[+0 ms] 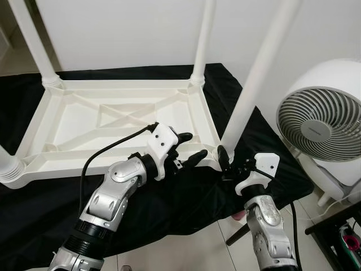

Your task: Building children table

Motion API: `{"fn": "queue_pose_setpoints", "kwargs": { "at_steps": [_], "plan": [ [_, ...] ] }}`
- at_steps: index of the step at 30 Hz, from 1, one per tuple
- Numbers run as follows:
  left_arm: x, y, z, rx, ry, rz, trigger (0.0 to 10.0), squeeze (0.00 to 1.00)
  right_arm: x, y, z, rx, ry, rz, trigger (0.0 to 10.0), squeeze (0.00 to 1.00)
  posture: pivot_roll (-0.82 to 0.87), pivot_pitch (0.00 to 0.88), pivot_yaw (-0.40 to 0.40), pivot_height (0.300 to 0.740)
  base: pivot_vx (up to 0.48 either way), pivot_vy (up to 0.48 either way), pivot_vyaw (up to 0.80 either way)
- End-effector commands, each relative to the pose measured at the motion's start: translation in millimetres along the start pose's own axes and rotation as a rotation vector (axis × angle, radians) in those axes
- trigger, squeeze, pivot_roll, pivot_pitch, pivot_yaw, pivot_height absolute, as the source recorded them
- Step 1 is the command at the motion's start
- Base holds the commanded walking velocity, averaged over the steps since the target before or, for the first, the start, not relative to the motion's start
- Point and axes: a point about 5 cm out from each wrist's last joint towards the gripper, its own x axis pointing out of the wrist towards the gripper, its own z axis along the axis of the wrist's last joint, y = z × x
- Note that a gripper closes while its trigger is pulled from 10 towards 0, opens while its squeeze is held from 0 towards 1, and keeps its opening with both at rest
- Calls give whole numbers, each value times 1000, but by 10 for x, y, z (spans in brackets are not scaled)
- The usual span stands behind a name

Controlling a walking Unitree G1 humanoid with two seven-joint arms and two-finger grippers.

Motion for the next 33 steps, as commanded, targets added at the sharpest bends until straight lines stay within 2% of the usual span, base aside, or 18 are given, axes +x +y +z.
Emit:
{"fn": "queue_pose_setpoints", "kwargs": {
  "at_steps": [1,8,9,10,15,19,21,22,23,24,26,30,33],
  "plan": [
    [1,32,-18,-4,16,69,10000,0,-16,-15,38,13,-21,-5,10000,0,50,100,-24,740,0,0,0],
    [-35,37,-34,-4,28,69,10000,0,-126,81,156,48,-44,107,10000,0,47,111,-17,740,0,0,0],
    [-45,46,-41,-2,33,72,10000,0,-169,89,169,42,-40,130,2353,0,45,111,-18,740,0,0,0],
    [-52,64,-47,1,38,79,10000,0,-224,87,180,36,-34,163,0,0,41,112,-18,740,0,0,0],
    [-62,128,-52,12,45,107,10000,0,-356,82,172,41,20,257,0,0,35,110,-20,740,0,0,0],
    [-80,191,-43,25,48,130,10000,0,-365,65,159,46,47,297,0,0,35,109,-20,740,0,0,0],
    [-122,282,-37,41,57,159,10000,0,-349,65,158,65,79,348,0,0,37,107,-22,740,0,0,0],
    [-144,317,-37,50,63,170,10000,0,-343,68,169,86,90,365,4157,0,37,107,-22,740,0,0,0],
    [-144,317,-37,50,63,170,10000,0,-343,68,169,86,90,365,4157,0,37,107,-22,740,0,0,0],
    [-183,380,-43,64,76,194,10000,0,-316,61,185,96,105,393,10000,0,36,106,-20,740,0,0,0],
    [-231,461,-53,78,95,226,10000,0,-274,37,223,101,114,423,10000,0,36,107,-20,740,0,0,0],
    [-263,528,-75,86,125,254,10000,0,-199,-5,291,117,93,429,10000,0,38,106,-21,740,0,0,0],
    [-322,654,-179,82,234,339,10000,0,-69,-21,389,117,59,454,10000,0,43,107,-20,740,0,0,0]
  ]
}}
